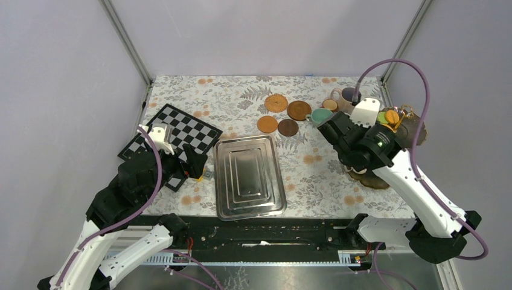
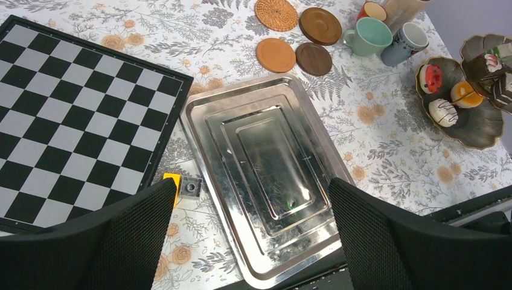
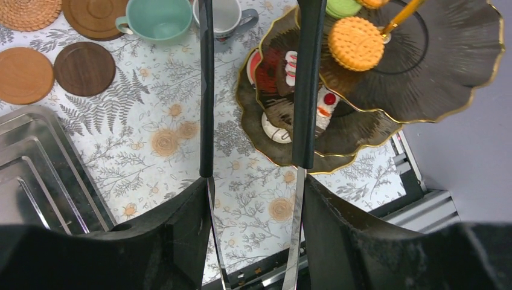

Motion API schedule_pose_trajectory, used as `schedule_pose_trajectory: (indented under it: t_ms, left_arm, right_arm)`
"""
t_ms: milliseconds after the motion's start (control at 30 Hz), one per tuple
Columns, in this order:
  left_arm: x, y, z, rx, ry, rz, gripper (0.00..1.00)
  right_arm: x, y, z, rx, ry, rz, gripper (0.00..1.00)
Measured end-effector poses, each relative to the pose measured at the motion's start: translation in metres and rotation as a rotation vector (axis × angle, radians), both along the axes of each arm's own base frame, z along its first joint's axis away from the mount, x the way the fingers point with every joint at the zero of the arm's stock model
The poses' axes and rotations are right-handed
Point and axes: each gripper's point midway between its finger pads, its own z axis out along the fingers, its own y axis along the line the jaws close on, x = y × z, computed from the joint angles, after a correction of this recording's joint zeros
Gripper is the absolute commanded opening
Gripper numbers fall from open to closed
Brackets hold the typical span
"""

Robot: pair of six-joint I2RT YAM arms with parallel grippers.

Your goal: Serve the afternoon tea

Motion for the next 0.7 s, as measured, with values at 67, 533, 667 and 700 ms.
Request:
schedule_pose_trajectory:
  t_ms: [67,533,667,700]
  left_arm:
    - [0.000,0.000,0.001,-0.001,-0.001,0.000,0.99]
    - [-0.001,-0.002,0.000,0.001,0.001,-0.011,0.99]
    - [-0.001,-0.001,0.001,0.003,-0.002,-0.014,0.99]
    - [-0.001,-0.001,0.002,0.003,-0.004,-0.014,0.99]
  right_arm:
    - [-0.006,-0.007,0.002,0.005,-0.004,-0.012,0.53]
    - [-0.045,-0.064,-0.002,0.022,-0.065,-0.151,0.56]
    - [-0.049,-0.075,-0.014,-0.005,-0.046,-0.207,0.58]
    - [-0.049,-0.076,-0.017,-0.008,-0.042,-0.214,0.58]
